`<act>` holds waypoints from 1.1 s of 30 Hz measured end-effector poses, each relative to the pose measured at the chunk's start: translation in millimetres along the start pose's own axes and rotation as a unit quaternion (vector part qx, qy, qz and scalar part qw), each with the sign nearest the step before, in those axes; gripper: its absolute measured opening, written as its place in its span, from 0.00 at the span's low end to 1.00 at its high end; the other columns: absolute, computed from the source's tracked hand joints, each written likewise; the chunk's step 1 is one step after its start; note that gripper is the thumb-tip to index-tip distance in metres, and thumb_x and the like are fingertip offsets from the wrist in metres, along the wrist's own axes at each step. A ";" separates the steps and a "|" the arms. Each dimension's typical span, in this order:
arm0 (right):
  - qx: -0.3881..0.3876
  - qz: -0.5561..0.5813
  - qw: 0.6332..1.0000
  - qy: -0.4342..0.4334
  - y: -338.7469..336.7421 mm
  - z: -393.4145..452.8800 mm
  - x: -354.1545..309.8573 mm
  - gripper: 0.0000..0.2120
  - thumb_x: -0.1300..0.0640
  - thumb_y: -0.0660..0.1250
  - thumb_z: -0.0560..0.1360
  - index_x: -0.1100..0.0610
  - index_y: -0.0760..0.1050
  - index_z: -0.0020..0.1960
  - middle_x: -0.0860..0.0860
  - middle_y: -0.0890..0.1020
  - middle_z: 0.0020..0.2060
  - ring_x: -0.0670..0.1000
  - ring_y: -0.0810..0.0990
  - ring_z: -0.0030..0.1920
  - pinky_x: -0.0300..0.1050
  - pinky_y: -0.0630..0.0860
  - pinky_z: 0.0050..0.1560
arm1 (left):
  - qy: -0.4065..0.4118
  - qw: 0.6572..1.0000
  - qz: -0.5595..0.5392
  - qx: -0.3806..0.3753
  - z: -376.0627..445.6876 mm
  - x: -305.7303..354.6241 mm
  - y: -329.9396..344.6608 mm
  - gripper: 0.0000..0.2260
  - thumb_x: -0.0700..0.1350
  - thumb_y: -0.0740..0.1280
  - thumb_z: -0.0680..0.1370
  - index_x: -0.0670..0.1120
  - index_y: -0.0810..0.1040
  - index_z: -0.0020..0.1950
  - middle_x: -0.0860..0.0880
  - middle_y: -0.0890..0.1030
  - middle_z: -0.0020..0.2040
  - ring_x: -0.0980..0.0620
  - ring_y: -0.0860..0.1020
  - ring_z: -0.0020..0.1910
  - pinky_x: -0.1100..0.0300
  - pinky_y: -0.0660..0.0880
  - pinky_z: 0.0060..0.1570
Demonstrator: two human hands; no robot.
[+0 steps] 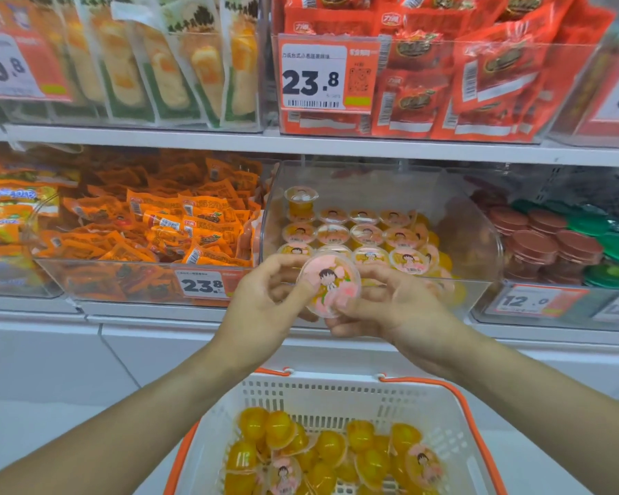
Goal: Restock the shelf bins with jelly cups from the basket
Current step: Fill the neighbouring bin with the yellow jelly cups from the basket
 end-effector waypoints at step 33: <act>0.295 -0.029 0.951 0.091 9.4 215.7 17.4 0.13 0.69 0.66 0.77 0.69 0.74 0.60 0.55 0.80 0.22 0.49 0.79 0.21 0.43 0.81 0.29 | 0.038 0.918 0.393 -0.042 8.6 -21.8 -7.4 0.21 0.51 0.63 0.79 0.48 0.64 0.71 0.55 0.58 0.64 0.52 0.71 0.47 0.62 0.67 0.47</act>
Point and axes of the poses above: each hand's wrist, its own z-axis towards the middle knuckle, its own y-axis out of the palm, x = y × z, the point moved 6 cm from there along z, towards the middle knuckle
